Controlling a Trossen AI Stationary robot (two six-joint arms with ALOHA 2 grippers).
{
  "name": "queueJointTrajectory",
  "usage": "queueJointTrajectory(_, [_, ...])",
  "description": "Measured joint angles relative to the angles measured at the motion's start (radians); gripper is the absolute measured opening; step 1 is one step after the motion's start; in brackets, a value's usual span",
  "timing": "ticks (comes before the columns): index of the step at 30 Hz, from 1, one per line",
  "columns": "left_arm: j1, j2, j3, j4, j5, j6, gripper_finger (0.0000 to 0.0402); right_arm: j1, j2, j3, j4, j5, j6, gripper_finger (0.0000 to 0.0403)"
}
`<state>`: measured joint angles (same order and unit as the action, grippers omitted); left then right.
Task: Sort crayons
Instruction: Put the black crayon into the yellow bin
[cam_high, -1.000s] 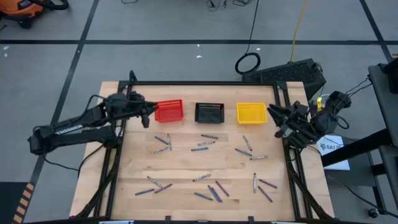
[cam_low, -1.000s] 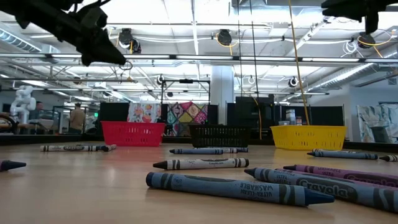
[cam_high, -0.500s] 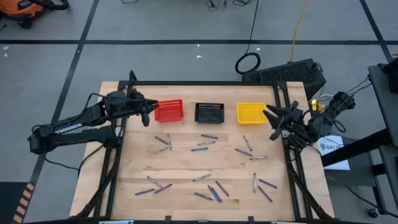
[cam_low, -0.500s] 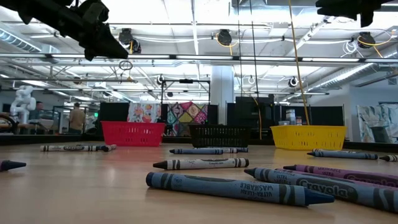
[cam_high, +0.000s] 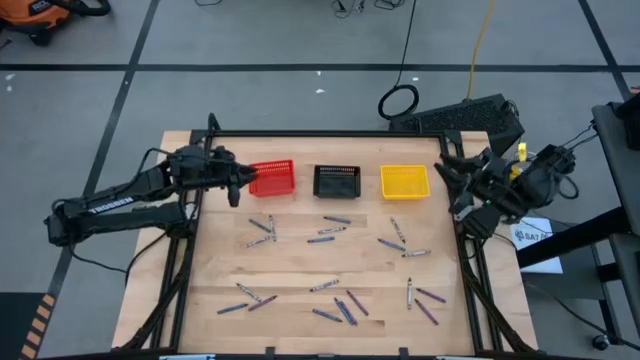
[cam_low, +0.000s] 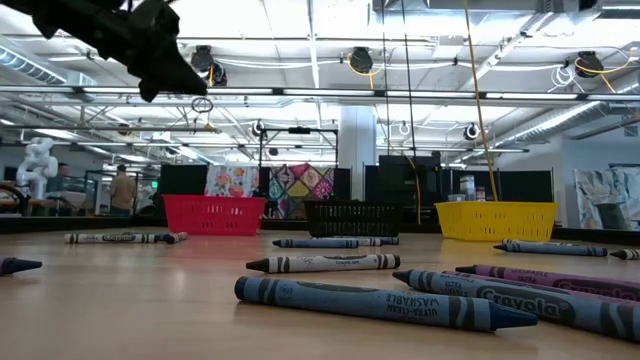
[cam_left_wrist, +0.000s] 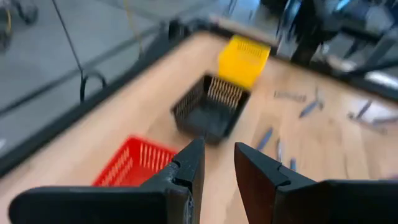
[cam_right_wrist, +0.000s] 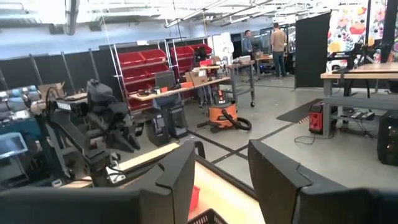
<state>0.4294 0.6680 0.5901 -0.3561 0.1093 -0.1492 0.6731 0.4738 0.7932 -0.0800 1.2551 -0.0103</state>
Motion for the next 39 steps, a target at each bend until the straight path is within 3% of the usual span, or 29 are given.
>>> queueJointTrajectory(4, [0.0, 0.093, 0.094, -0.172, -0.009, 0.081, 0.0093, 0.0, 0.055, 0.114, -0.197, 0.0, 0.12, 0.0137])
queueJointTrajectory(9, [0.0, 0.159, 0.18, -0.184, -0.014, 0.147, 0.0093, -0.004, 0.127, 0.226, -0.478, -0.014, 0.362, 0.0137])
queueJointTrajectory(15, [0.0, 0.161, 0.203, -0.185, -0.016, 0.185, 0.0093, -0.068, 0.184, 0.313, -0.738, -0.298, 0.533, 0.0137])
queueJointTrajectory(18, [0.0, 0.161, 0.203, -0.177, -0.016, 0.185, 0.0093, -0.103, 0.204, 0.312, -0.754, -0.382, 0.514, 0.0137])
queueJointTrajectory(20, [0.0, 0.161, 0.203, -0.167, -0.016, 0.185, 0.0093, -0.123, 0.218, 0.312, -0.753, -0.495, 0.466, 0.0137])
queueJointTrajectory(24, [0.0, 0.161, 0.203, -0.147, -0.016, 0.185, 0.0093, -0.162, 0.274, 0.312, -0.671, -0.708, 0.292, 0.0137])
queueJointTrajectory(27, [0.0, 0.161, 0.203, -0.136, -0.016, 0.185, 0.0093, -0.194, 0.329, 0.312, -0.564, -0.791, 0.136, 0.0137])
queueJointTrajectory(32, [0.0, 0.161, 0.203, -0.122, -0.016, 0.184, 0.0093, -0.278, 0.423, 0.312, -0.427, -0.722, 0.029, 0.0137])
queueJointTrajectory(34, [0.0, 0.161, 0.203, -0.123, -0.016, 0.184, 0.0093, -0.319, 0.454, 0.312, -0.411, -0.678, 0.064, 0.0137])
queueJointTrajectory(39, [0.0, 0.161, 0.203, -0.125, -0.016, 0.184, 0.0093, -0.41, 0.506, 0.311, -0.433, -0.696, 0.219, 0.0137])
